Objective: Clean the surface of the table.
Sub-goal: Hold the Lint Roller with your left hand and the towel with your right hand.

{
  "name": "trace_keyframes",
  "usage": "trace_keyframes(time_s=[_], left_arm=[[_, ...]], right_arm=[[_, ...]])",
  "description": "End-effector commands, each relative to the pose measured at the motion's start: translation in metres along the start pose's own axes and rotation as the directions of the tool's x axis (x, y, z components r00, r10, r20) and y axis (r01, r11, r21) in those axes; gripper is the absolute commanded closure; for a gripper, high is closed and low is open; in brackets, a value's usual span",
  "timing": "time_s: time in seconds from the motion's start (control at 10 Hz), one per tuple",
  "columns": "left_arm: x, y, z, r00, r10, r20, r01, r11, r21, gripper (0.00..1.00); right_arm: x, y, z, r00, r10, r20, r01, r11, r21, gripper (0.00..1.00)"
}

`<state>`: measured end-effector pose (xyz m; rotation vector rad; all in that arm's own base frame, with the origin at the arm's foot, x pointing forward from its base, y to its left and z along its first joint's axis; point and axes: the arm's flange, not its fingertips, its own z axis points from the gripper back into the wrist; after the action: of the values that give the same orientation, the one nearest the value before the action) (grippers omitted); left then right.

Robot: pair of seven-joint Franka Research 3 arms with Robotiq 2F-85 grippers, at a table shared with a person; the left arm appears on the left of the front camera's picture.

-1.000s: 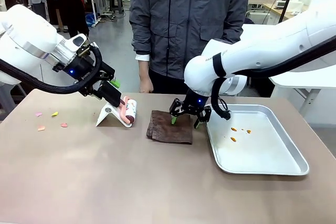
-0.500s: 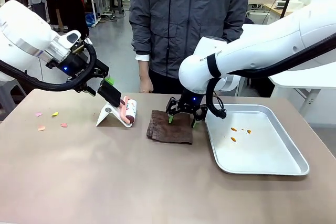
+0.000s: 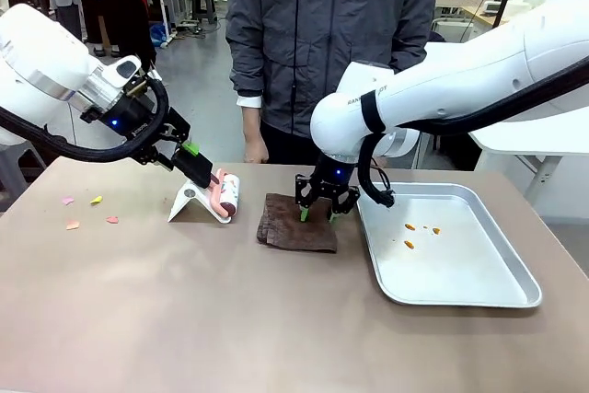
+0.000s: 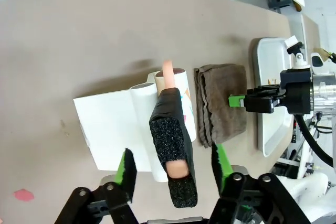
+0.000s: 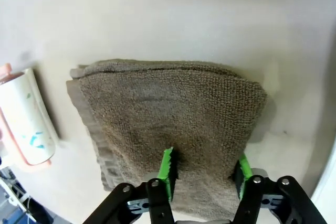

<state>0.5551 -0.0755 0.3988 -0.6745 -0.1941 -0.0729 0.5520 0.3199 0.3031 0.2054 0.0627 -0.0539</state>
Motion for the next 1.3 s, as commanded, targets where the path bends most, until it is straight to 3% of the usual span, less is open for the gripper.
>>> trace_keyframes(time_s=[0.0, 0.1, 0.2, 0.3, 0.4, 0.5, 0.6, 0.8, 0.9, 1.0, 1.1, 1.2], left_arm=[[-0.001, 0.002, -0.002, 1.000, -0.027, 0.002, 0.027, 0.999, -0.044, 1.00], [-0.001, 0.000, -0.005, 0.999, -0.034, 0.009, 0.034, 0.998, -0.051, 1.00], [-0.001, -0.004, -0.006, 0.999, -0.044, 0.024, 0.046, 0.997, -0.063, 0.87], [-0.001, -0.006, -0.007, 0.998, -0.050, 0.044, 0.053, 0.996, -0.069, 0.98], [-0.001, -0.009, -0.007, 0.997, -0.057, 0.056, 0.061, 0.996, -0.072, 1.00], [-0.002, -0.012, -0.003, 0.997, -0.082, 0.008, 0.082, 0.988, -0.127, 1.00], [-0.003, -0.017, 0.003, 0.997, -0.075, 0.031, 0.077, 0.995, -0.067, 1.00], [-0.003, -0.021, 0.006, 0.994, -0.095, 0.047, 0.099, 0.993, -0.070, 1.00], [-0.002, -0.022, 0.009, 0.995, -0.085, 0.056, 0.090, 0.991, -0.100, 1.00], [-0.010, -0.022, 0.019, 0.995, -0.101, -0.017, 0.092, 0.958, -0.272, 1.00], [-0.019, -0.019, 0.026, 0.995, -0.088, 0.046, 0.096, 0.972, -0.213, 1.00], [-0.029, -0.015, 0.034, 0.994, -0.089, 0.056, 0.100, 0.966, -0.241, 1.00]], right_arm=[[0.000, 0.006, -0.002, 0.999, -0.037, -0.017, 0.036, 0.999, -0.024, 1.00], [0.000, 0.005, -0.004, 0.999, -0.039, -0.020, 0.039, 0.999, -0.022, 0.97], [0.000, 0.004, -0.006, 0.999, -0.041, -0.022, 0.041, 0.999, -0.012, 1.00], [0.000, 0.003, -0.009, 0.999, -0.041, -0.025, 0.041, 0.999, 0.000, 1.00], [0.000, 0.000, -0.011, 0.999, -0.044, -0.030, 0.045, 0.999, 0.020, 1.00], [-0.001, -0.003, -0.009, 0.997, -0.014, -0.080, 0.021, 0.996, 0.087, 1.00], [0.001, -0.009, -0.009, 0.995, -0.055, -0.086, 0.065, 0.991, 0.118, 1.00], [0.001, -0.016, -0.009, 0.994, -0.077, -0.075, 0.086, 0.988, 0.128, 1.00], [0.005, -0.023, -0.003, 0.990, -0.110, -0.088, 0.125, 0.973, 0.192, 1.00], [-0.001, -0.027, 0.008, 0.988, -0.066, -0.138, 0.109, 0.938, 0.329, 1.00], [-0.008, -0.037, 0.020, 0.989, -0.120, -0.086, 0.144, 0.922, 0.360, 1.00], [-0.015, -0.047, 0.030, 0.990, -0.121, -0.076, 0.142, 0.896, 0.420, 1.00]])
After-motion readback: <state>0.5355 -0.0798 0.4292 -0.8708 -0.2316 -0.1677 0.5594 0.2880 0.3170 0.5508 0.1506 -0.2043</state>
